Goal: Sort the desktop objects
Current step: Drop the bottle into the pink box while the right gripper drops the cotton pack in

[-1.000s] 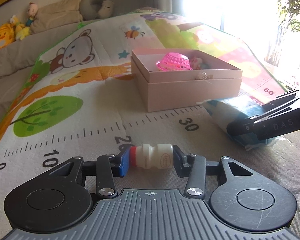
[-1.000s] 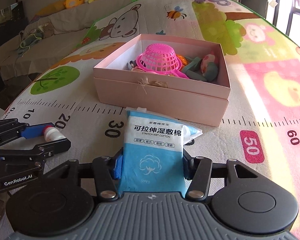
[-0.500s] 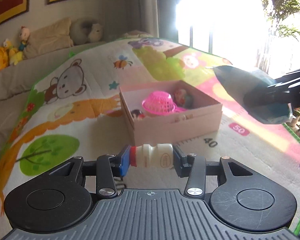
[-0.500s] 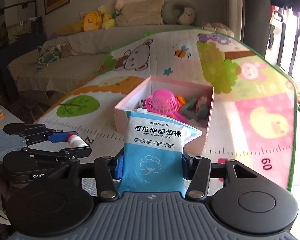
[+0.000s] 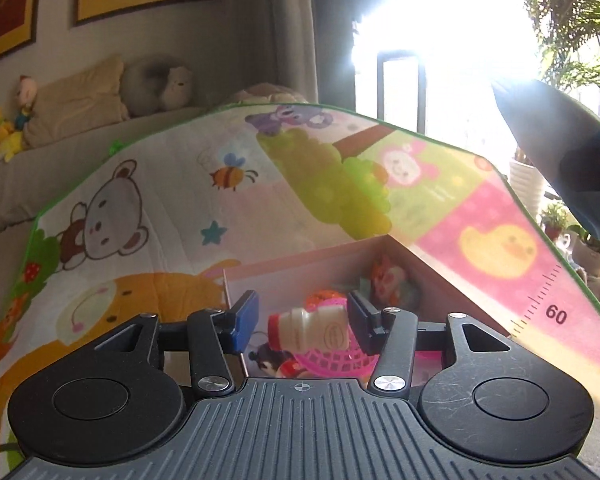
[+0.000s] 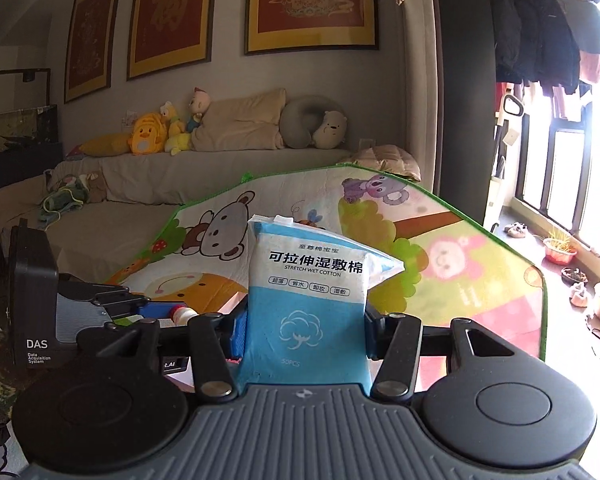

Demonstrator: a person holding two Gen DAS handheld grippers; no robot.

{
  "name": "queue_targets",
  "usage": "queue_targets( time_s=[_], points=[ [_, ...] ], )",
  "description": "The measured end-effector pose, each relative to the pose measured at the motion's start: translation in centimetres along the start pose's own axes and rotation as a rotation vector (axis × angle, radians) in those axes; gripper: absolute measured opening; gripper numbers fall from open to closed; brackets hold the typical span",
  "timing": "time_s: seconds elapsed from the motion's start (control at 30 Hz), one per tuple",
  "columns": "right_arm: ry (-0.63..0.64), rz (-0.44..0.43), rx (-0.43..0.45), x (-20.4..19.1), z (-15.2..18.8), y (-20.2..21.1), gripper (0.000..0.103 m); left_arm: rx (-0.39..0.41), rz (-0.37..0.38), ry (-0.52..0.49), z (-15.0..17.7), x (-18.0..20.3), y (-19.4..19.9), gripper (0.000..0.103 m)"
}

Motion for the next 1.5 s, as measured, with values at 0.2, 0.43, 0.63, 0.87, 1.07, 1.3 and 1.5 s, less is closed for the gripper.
queue_targets(
  time_s=[0.2, 0.43, 0.63, 0.87, 1.07, 1.3, 1.5],
  points=[
    [0.04, 0.005, -0.073, 0.0, 0.9, -4.6, 0.051, -0.01, -0.062, 0.036, 3.1, -2.5, 1.6, 0.08],
    [0.011, -0.067, -0.247, -2.9, 3.7, -13.5, 0.051, -0.076, -0.062, 0.07, 5.8, -3.3, 3.5, 0.091],
    [0.035, -0.007, -0.317, -3.3, 4.6, -17.4, 0.051, -0.123, -0.045, 0.086, 7.5, -3.5, 4.3, 0.097],
    [0.123, 0.008, -0.384, -4.4, 7.4, -17.3, 0.051, -0.151, -0.022, 0.141, 8.5, -4.1, 3.6, 0.097],
    [0.077, -0.077, -0.44, -5.5, 7.2, -18.7, 0.051, -0.15, -0.029, 0.143, 8.6, -4.3, 4.0, 0.098],
    [0.015, -0.056, -0.396, -3.1, 7.2, -16.0, 0.062, -0.151, -0.033, 0.143, 8.8, -4.5, 4.2, 0.1],
    [-0.036, -0.059, -0.264, -2.4, 6.8, -8.4, 0.078, -0.105, -0.054, 0.099, 8.9, -3.5, 5.2, 0.103]
  ],
)
Point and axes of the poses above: each gripper's, at about its wrist camera, not at the fingertips, and y roughly against the way its jaws point, x to its right, z to its underside, the point moved 1 cm from there along -y, roughly the way its jaws point, and after that the axes turned 5 degrees about x, right-handed, at the moved point
